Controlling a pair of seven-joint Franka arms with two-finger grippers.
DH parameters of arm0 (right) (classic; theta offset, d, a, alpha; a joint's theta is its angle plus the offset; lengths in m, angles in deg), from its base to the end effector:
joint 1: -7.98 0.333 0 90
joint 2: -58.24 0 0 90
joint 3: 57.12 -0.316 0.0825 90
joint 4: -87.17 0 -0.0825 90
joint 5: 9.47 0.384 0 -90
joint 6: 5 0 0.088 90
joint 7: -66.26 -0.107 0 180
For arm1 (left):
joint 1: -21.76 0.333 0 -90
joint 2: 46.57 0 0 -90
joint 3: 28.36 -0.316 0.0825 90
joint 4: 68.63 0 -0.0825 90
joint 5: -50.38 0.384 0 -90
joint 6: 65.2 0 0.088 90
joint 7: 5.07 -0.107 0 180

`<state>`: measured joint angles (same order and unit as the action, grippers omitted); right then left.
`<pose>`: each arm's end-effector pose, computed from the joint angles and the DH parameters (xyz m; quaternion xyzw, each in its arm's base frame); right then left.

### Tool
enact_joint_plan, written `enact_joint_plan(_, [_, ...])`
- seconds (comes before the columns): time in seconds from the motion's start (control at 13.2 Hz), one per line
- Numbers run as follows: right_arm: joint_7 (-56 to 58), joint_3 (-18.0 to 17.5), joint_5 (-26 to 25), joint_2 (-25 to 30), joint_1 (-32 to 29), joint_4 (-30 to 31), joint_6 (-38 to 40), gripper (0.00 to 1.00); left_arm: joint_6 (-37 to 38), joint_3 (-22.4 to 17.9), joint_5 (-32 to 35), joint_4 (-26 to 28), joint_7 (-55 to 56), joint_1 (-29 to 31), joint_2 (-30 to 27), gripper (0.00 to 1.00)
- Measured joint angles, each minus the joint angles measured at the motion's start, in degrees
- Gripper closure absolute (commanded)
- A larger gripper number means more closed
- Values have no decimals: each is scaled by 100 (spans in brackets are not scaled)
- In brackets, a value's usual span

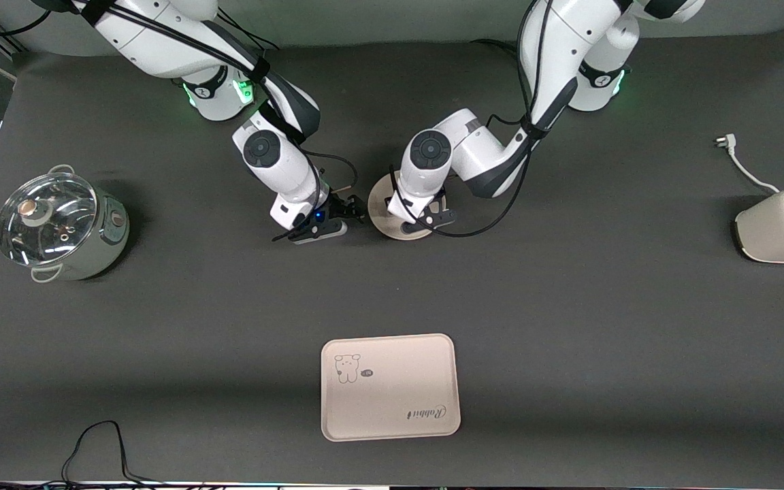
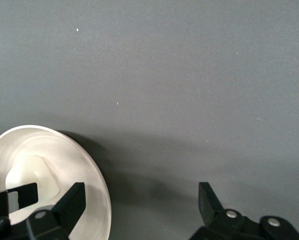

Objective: Place bun in plate and plate on tray
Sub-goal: 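Lower the bun onto the plate and open the left gripper, then grasp the plate rim with the right gripper while the left gripper withdraws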

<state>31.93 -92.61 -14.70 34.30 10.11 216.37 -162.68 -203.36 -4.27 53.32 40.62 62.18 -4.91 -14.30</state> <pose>0.4371 0.3449 0.2264 -0.9913 -0.0393 -0.0093 0.1256 0.4078 -0.4790 0.2228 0.9840 0.1519 -0.0818 0.0442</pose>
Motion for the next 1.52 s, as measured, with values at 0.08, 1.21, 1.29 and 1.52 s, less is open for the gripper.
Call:
enact_joint_plan(0.08, [-30,-3,3,-10,16,0,-14,0,92,-10,1,-29,6,10,-46,0])
enact_joint_plan(1.21, [-700,-103,-13,-223,801,181,-524,1,2667,-2378,-367,-169,-4734,1804,-2434,0])
enact_joint_plan(1.29, [-701,-50,-75,-225,848,193,-525,1,2798,-2630,-348,-164,-5035,1812,-2562,0])
enact_joint_plan(1.52, [-702,734,-309,-243,1474,190,-545,1,2909,-2765,117,-167,-5431,2126,-2783,0])
